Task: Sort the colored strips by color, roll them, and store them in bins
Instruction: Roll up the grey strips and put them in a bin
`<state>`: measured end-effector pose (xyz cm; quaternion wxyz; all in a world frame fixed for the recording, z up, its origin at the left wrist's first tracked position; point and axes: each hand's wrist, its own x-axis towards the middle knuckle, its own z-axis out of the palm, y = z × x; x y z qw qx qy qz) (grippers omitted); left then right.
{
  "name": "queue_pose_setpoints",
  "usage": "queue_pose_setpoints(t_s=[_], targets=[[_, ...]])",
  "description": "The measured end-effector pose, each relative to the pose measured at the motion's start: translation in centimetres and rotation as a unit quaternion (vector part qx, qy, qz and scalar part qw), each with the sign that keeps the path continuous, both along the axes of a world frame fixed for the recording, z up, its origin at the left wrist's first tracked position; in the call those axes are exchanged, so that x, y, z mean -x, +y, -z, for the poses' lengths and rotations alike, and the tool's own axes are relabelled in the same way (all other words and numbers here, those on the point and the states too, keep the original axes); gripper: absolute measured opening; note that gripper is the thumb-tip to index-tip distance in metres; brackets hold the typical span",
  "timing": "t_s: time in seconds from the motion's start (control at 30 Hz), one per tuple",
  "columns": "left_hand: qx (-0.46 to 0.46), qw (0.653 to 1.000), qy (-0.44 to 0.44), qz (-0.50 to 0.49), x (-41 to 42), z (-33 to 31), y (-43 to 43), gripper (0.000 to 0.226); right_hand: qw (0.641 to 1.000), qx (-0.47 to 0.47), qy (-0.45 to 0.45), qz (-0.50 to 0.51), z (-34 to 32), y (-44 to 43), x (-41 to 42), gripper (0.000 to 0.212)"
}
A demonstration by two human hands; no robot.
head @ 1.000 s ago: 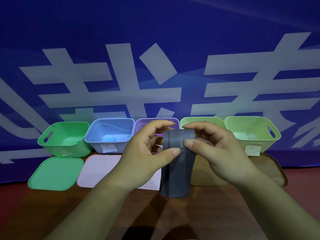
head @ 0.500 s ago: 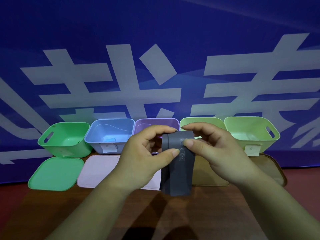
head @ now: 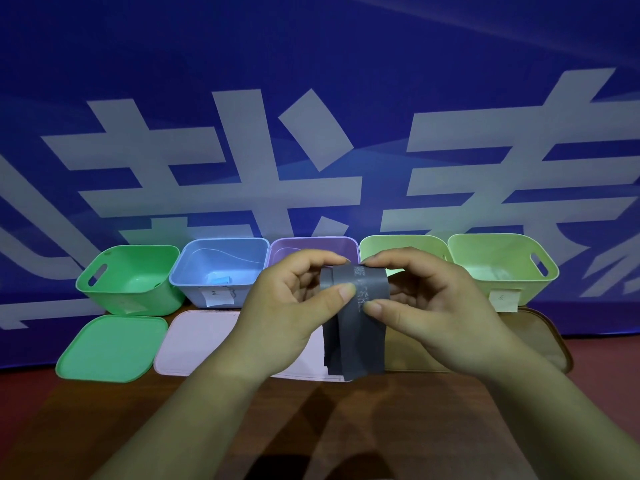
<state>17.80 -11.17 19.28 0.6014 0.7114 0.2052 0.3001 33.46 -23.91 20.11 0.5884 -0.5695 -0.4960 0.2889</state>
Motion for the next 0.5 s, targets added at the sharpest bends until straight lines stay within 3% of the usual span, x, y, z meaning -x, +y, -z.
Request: queue_pose_setpoints(t_s=[0.3, 0.5], targets=[[-0.042, 0.999, 0.023, 0.021, 0.51, -0.35, -0.17, 0.050, 0.997, -0.014, 0.071, 0.005, -0.09, 0.40, -0.08, 0.029], [-0.069, 0.997, 0.028, 0.016, 0.62, -0.50, -0.43, 0.044, 0.996, 0.007, 0.082, 0.021, -0.44, 0.59, 0.04, 0.033]])
